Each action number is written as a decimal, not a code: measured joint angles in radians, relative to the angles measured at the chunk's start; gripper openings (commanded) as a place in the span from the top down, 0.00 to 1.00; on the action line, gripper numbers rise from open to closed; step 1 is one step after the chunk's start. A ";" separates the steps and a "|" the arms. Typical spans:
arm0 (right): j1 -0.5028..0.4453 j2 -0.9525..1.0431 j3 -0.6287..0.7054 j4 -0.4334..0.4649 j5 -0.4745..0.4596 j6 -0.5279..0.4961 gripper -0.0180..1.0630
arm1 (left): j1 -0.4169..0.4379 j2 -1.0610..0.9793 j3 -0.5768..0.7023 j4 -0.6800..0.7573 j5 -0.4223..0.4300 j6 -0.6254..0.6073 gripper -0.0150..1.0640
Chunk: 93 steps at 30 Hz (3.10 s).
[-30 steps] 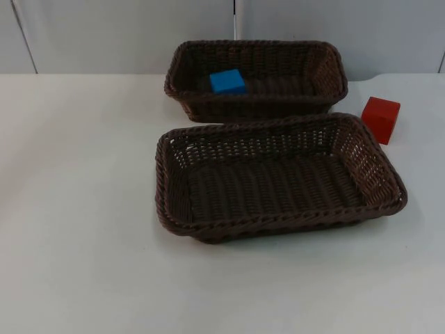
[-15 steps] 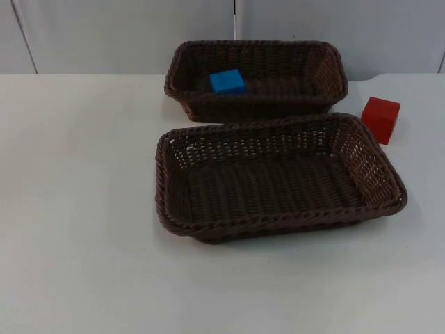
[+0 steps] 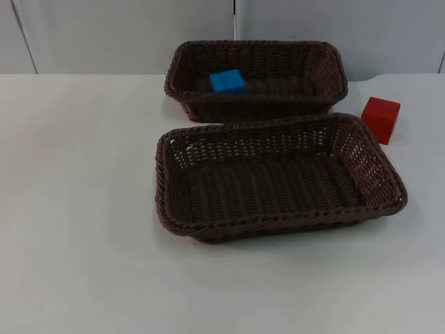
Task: Pick up one cube with the left hand and place it into the upper basket. Pick up one cube with the right hand and place it into the lower basket.
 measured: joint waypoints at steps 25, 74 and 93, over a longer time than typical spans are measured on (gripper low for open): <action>0.000 0.000 0.000 0.000 0.000 0.000 0.01 | 0.000 -0.377 0.507 0.035 -0.160 -0.045 0.04; 0.000 0.000 0.000 0.000 0.000 0.063 0.01 | 0.000 -0.840 0.749 0.054 0.044 -0.051 0.04; 0.000 0.360 -0.122 0.016 -0.086 0.087 0.01 | 0.000 -0.840 0.749 0.054 0.035 -0.051 0.04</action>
